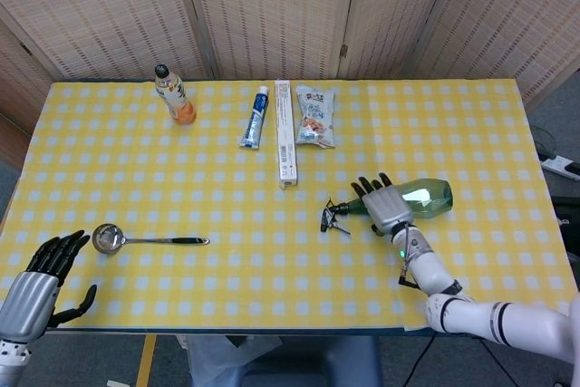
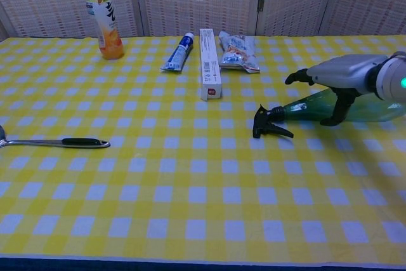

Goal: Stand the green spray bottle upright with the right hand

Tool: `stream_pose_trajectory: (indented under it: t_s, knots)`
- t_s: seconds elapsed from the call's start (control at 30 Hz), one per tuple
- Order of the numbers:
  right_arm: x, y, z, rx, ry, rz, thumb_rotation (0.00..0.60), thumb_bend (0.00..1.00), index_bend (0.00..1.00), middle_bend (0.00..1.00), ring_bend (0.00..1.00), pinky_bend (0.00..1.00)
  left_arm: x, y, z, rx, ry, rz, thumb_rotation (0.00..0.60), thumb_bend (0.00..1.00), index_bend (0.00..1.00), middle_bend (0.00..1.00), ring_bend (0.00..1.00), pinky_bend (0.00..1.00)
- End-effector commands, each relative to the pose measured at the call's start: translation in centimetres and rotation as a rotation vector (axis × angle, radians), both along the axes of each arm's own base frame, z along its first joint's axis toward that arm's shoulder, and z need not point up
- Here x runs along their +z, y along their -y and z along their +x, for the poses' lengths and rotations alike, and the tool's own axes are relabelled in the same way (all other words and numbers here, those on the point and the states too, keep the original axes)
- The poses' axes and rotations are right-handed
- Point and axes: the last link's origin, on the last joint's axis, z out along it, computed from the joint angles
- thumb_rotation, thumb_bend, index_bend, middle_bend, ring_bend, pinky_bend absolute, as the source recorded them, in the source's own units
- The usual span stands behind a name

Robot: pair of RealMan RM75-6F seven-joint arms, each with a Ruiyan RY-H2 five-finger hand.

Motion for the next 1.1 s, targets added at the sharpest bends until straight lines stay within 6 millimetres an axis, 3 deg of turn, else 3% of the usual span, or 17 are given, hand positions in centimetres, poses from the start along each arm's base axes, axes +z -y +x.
stream_pose_trajectory:
  t_s: [0.03, 0.2, 0.5, 0.6, 0.67, 0.73, 0.9, 1.1]
  knots:
    - [-1.0, 0.4, 0.6, 0.022, -0.029, -0.002, 0.6, 0.34, 0.09, 0.09, 0.15, 0.0, 0.2, 0.1, -0.1, -0.001, 0.003, 0.005, 0.395, 0.49, 0.0, 0.11, 0.12, 0.12]
    - [-1.6, 0.9, 0.3, 0.002, -0.043, -0.005, 0.6, 0.34, 0.14, 0.11, 0.16, 0.0, 0.3, 0.1, -0.1, 0.0, 0.009, 0.006, 0.397, 0.49, 0.0, 0.11, 0.12, 0.12]
    - [-2.1, 1.6, -0.2, 0.037, -0.07, -0.033, 0.6, 0.34, 0.37, 0.24, 0.29, 0.03, 0.4, 0.1, -0.2, 0.007, 0.008, 0.009, 0.396, 0.49, 0.0, 0.11, 0.12, 0.12]
    - [-2.3, 1.7, 0.1, 0.082, -0.062, -0.072, 0.6, 0.34, 0.49, 0.33, 0.37, 0.21, 0.4, 0.1, -0.2, 0.004, 0.009, 0.009, 0.393, 0.49, 0.0, 0.11, 0.12, 0.12]
    - [-2.4, 1.7, 0.3, 0.108, -0.047, -0.089, 0.6, 0.34, 0.57, 0.39, 0.45, 0.38, 0.5, 0.1, -0.1, 0.003, 0.009, 0.013, 0.396, 0.49, 0.0, 0.11, 0.12, 0.12]
    - [-2.3, 1.7, 0.4, 0.129, -0.04, -0.101, 0.6, 0.34, 0.61, 0.43, 0.49, 0.48, 0.5, 0.1, -0.2, 0.003, 0.01, 0.013, 0.396, 0.49, 0.0, 0.11, 0.12, 0.12]
    - [-1.7, 1.5, 1.0, 0.175, 0.015, -0.135, 0.6, 0.34, 0.69, 0.49, 0.56, 0.58, 0.5, 0.2, -0.1, -0.002, 0.009, 0.014, 0.389, 0.49, 0.0, 0.1, 0.12, 0.12]
    - [0.9, 0.9, 3.0, 0.181, 0.248, -0.191, 0.6, 0.34, 0.72, 0.53, 0.6, 0.61, 0.4, 0.2, -0.1, 0.002, -0.001, 0.013, 0.393, 0.49, 0.0, 0.1, 0.12, 0.12]
